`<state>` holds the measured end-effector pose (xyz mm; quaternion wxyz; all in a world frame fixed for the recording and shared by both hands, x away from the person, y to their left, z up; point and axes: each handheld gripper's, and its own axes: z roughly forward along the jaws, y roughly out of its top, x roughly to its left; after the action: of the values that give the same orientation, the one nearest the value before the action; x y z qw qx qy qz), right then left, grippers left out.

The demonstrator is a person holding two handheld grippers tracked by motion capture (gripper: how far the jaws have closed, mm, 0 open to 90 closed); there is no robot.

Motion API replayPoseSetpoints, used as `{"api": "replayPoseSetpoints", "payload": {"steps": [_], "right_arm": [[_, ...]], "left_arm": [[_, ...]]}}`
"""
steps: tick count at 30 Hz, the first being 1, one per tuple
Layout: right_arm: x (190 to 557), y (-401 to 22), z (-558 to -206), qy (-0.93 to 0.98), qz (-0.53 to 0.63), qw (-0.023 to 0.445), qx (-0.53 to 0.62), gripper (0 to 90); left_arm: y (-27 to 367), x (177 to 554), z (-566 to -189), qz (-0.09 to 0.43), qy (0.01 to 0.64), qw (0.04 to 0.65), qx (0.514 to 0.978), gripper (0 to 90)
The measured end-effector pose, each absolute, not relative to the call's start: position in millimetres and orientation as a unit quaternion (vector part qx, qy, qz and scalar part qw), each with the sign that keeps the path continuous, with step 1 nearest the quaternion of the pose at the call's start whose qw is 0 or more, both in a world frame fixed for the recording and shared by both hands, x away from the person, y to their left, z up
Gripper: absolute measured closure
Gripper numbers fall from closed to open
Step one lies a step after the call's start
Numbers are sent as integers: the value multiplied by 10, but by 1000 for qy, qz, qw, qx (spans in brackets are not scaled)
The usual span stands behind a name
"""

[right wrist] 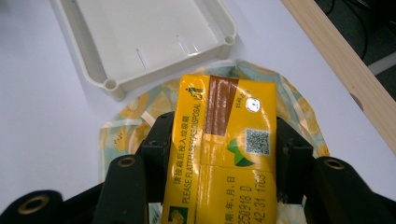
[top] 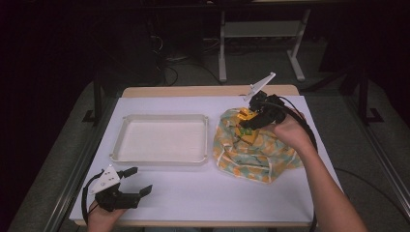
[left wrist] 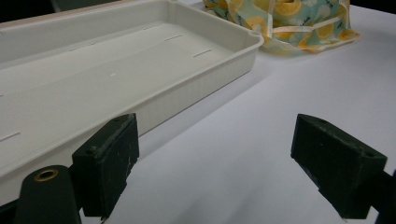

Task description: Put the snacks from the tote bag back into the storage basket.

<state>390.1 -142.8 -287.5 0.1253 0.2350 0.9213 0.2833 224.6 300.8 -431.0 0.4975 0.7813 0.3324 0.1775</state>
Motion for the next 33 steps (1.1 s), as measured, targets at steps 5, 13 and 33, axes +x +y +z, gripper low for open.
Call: {"api": "replayPoseSetpoints", "payload": {"steps": [5,13,33], "right_arm": [[3888,-1367,-2825,923,291,113,226,495],[3887,-1263,-2793,926,296,107,209,495],[3888,-1047,-2776,933,306,86,170,496]], "left_arm": [[3013,2246,-4309,178,330,496,783,150],[3017,2246,-4307,177,330,495,784,149],[3027,2246,-4306,176,331,498,782,150]]}}
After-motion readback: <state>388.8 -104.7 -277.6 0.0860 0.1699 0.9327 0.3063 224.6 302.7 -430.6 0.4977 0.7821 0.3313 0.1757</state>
